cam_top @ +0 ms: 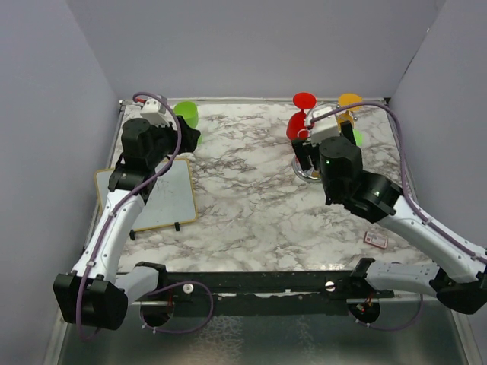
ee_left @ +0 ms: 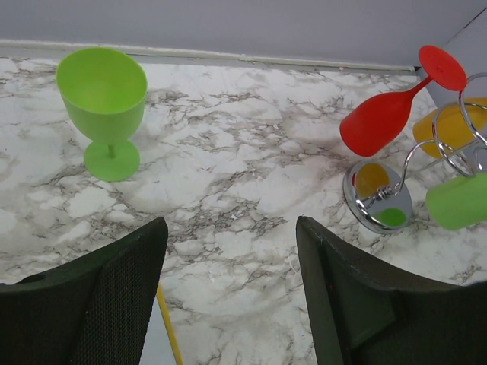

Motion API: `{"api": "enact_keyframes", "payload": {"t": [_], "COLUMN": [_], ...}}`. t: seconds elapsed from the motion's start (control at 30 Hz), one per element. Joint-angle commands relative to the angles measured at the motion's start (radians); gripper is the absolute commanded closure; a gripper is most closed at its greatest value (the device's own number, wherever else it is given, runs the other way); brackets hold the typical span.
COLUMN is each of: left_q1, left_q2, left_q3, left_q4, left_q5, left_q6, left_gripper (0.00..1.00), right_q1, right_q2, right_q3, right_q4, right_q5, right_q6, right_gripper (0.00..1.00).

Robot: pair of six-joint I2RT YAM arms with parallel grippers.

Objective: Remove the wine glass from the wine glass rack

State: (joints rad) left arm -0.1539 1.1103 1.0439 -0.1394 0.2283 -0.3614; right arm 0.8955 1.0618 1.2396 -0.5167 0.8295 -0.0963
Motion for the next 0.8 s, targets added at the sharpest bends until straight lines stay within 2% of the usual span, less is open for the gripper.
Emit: {"api": "enact_keyframes", "payload": {"t": [0.0, 0.23, 0.5, 0.77], "left_q1": [-0.004, -0.01, -0.016, -0.016], "left_q2": [-0.048, -0.053, -0.056, -0.053], "left_q3": [-0.018, -0.025, -0.029, -0.031], "left_q4": [0.053, 0.061, 0.063, 0.062], "left_q5": [0.026, 0.036, 0.019, 0.009], "left_q6": [0.001, -0.001, 0.008, 0.015], "left_gripper": [0.29, 0.29, 0.29, 0.29], "right_q1": [0.003, -0.009, -0.114, -0.184], "right_q2": [0.089, 0.265, 0.519, 0.713], "right_q3": [0.084, 0.196, 0.426, 0.562], "right_q4": [-0.005, 0.057, -0.085, -0.099], "right_q5": [0.076, 0.038, -0.041, -0.051], "right_q6": [-0.115, -0.173, -0.08, -0.115], "right_gripper": [0.16, 0.12, 0.11, 0.16]}}
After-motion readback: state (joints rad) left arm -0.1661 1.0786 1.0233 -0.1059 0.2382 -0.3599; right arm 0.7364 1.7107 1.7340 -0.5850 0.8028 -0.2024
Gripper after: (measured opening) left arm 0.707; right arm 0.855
